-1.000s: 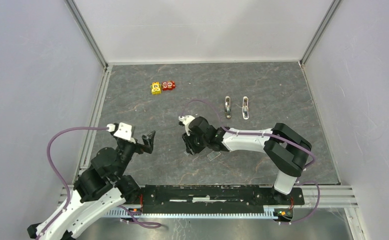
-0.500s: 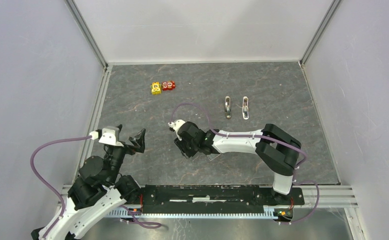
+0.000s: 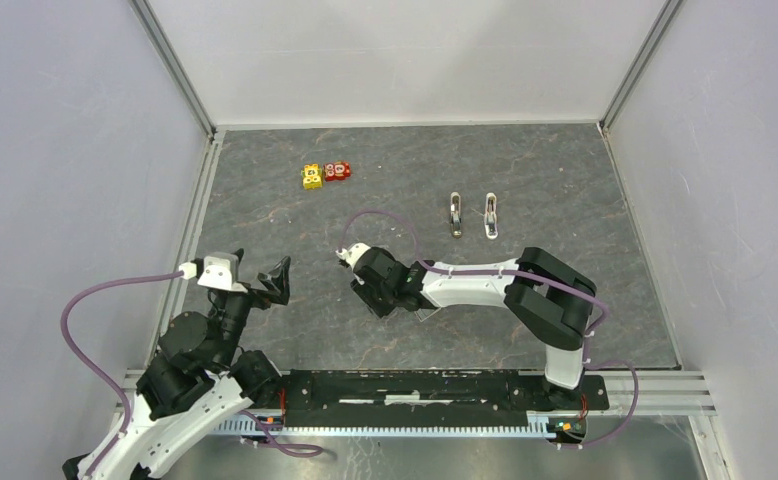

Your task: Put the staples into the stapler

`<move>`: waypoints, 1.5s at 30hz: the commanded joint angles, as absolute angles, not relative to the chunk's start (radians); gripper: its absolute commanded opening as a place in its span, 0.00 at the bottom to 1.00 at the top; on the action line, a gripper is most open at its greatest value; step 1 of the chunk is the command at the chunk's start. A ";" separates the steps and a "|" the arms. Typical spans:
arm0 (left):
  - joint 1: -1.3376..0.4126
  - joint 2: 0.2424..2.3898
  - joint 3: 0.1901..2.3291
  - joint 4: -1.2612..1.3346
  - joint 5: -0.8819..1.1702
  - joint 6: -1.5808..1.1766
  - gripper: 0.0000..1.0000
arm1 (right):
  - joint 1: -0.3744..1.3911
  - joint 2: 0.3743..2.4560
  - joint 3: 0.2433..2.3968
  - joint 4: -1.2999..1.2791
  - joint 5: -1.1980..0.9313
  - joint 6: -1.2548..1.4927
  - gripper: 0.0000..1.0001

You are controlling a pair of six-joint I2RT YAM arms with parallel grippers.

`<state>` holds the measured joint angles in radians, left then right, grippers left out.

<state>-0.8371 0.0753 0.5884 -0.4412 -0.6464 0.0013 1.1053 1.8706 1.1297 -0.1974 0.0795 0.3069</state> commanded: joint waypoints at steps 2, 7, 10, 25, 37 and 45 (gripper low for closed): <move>-0.833 0.078 0.586 -0.401 -0.664 0.053 1.00 | 1.109 1.884 1.146 -0.175 0.090 0.294 0.30; -0.833 0.080 0.585 -0.400 -0.666 0.055 1.00 | 1.109 1.876 1.144 -0.175 0.130 0.288 0.26; -0.832 0.082 0.585 -0.401 -0.666 0.055 1.00 | 1.103 1.863 1.131 -0.166 0.152 0.299 0.24; -0.833 0.110 0.576 -0.402 -0.628 0.054 1.00 | 0.950 1.773 1.058 -0.138 0.163 0.296 0.23; -0.834 0.307 0.599 -0.421 -0.427 0.057 1.00 | 0.799 1.668 1.001 -0.163 0.193 0.275 0.23; -0.833 0.443 0.651 -0.456 -0.265 0.037 1.00 | 0.661 1.577 0.934 -0.180 0.221 0.249 0.23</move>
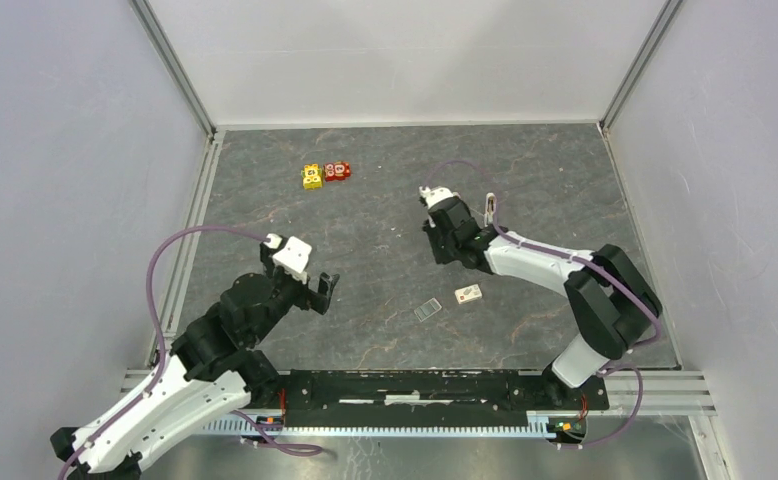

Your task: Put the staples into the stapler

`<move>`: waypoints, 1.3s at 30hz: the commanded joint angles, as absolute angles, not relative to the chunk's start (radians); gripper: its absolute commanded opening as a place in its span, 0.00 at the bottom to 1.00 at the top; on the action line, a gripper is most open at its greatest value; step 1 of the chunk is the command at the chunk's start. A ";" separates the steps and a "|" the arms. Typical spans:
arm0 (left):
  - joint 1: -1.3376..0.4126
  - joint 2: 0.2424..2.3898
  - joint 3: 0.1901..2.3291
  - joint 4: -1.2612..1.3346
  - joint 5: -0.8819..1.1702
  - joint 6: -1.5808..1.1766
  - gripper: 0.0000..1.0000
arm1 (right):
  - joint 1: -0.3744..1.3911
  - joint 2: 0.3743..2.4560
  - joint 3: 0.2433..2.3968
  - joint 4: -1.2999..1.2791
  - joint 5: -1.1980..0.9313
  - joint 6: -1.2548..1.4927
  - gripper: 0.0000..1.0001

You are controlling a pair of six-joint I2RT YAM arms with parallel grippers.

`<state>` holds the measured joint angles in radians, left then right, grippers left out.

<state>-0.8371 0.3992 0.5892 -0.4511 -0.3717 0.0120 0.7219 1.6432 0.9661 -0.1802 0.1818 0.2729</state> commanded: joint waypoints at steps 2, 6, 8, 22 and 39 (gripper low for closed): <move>-0.833 0.468 0.658 -0.464 -0.248 0.042 1.00 | 0.623 1.558 0.920 -0.178 0.220 0.240 0.23; -0.833 0.498 0.643 -0.460 -0.243 0.063 1.00 | 0.541 1.541 0.908 -0.189 0.228 0.226 0.23; -0.833 0.505 0.642 -0.463 -0.239 0.067 1.00 | 0.502 1.535 0.907 -0.188 0.219 0.219 0.23; -0.833 0.483 0.628 -0.453 -0.241 0.119 1.00 | 0.324 1.565 0.969 -0.189 0.184 0.190 0.23; -0.833 0.477 0.610 -0.433 -0.252 0.135 1.00 | 0.273 1.648 1.033 -0.184 0.161 0.198 0.23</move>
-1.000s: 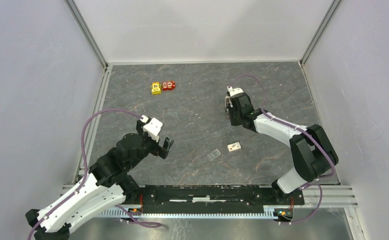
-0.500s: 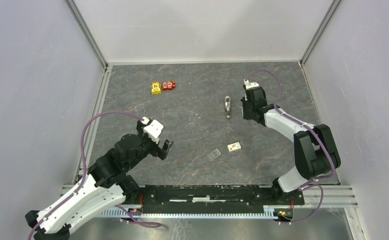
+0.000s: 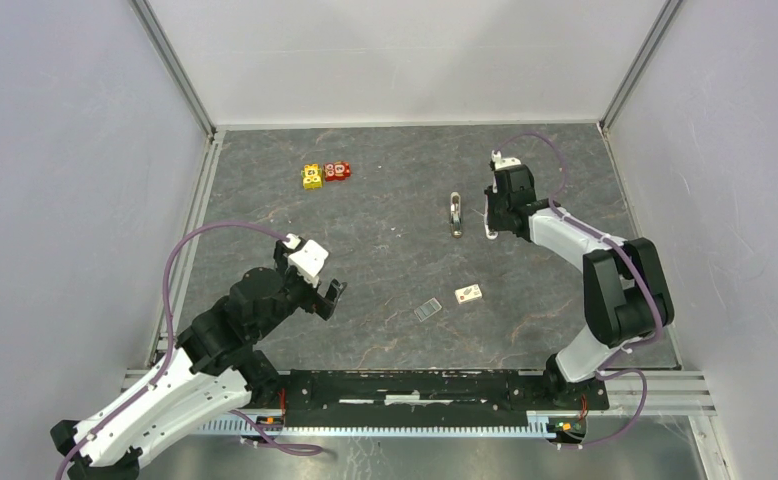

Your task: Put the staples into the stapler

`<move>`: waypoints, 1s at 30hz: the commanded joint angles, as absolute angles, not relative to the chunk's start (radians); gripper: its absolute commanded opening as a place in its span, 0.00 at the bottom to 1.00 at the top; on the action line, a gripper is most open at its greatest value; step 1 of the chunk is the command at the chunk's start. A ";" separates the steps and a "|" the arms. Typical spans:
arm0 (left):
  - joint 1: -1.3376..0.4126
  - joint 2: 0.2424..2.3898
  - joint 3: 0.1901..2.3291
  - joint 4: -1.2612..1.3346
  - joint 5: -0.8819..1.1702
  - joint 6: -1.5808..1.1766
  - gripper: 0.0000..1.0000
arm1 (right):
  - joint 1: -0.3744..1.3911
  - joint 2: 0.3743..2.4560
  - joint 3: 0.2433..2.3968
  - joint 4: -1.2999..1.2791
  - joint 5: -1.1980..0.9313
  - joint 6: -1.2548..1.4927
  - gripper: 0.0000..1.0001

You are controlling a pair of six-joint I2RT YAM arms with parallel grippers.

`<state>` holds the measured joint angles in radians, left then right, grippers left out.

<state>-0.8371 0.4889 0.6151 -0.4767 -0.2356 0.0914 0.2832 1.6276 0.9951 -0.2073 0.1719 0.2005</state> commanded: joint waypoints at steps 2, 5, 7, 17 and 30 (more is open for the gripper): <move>-0.833 0.478 0.608 -0.430 -0.249 0.136 1.00 | 0.271 1.652 1.027 -0.174 0.151 0.202 0.23; -0.833 0.488 0.610 -0.431 -0.247 0.138 1.00 | 0.269 1.658 1.029 -0.166 0.137 0.206 0.23; -0.833 0.493 0.612 -0.431 -0.247 0.138 1.00 | 0.269 1.660 1.035 -0.165 0.134 0.206 0.23; -0.833 0.481 0.607 -0.435 -0.269 0.141 1.00 | 0.253 1.686 1.041 -0.150 0.117 0.199 0.24; -0.834 0.500 0.612 -0.432 -0.271 0.146 1.00 | 0.237 1.689 1.026 -0.120 0.080 0.218 0.24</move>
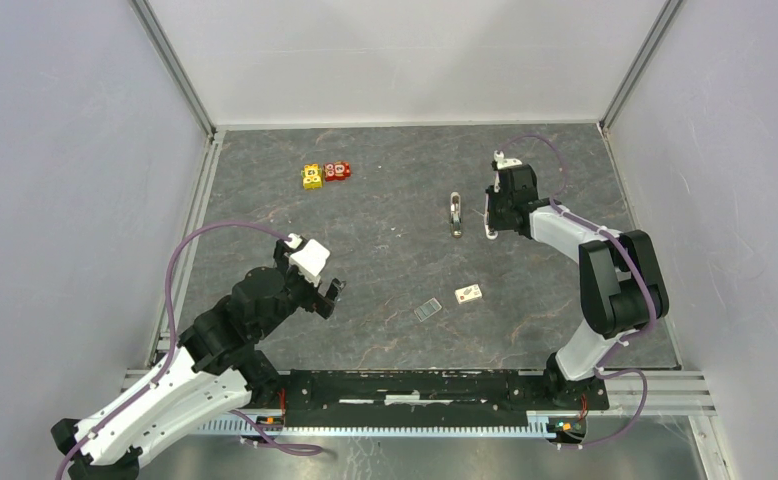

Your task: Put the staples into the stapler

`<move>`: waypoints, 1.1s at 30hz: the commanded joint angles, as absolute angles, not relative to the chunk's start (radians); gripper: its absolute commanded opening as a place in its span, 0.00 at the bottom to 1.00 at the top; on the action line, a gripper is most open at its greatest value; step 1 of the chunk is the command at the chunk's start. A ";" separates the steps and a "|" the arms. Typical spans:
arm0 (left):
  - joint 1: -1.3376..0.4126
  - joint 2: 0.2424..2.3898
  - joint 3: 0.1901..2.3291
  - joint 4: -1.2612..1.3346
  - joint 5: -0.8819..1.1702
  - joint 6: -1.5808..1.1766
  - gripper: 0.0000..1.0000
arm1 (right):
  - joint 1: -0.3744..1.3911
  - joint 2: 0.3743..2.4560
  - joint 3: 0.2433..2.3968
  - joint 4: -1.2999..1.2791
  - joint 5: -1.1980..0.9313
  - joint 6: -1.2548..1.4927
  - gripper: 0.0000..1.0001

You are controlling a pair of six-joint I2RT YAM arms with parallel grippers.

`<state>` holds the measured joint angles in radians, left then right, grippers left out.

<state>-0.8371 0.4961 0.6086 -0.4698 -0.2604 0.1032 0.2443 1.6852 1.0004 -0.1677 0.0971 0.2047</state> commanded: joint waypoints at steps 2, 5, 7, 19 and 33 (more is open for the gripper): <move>-0.833 0.500 0.612 -0.431 -0.272 0.147 1.00 | 0.239 1.689 1.021 -0.112 0.078 0.222 0.24; -0.833 0.500 0.612 -0.433 -0.272 0.148 1.00 | 0.238 1.686 1.011 -0.101 0.074 0.227 0.24; -0.832 0.499 0.612 -0.433 -0.273 0.147 1.00 | 0.237 1.687 1.008 -0.101 0.077 0.227 0.24; -0.832 0.496 0.611 -0.434 -0.273 0.147 1.00 | 0.224 1.686 0.988 -0.085 0.068 0.236 0.24; -0.832 0.500 0.612 -0.433 -0.273 0.149 1.00 | 0.220 1.706 0.977 -0.066 0.054 0.243 0.24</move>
<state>-0.8368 0.4976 0.6083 -0.4698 -0.2607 0.1036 0.2264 1.6928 0.9840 -0.1055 0.0559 0.2386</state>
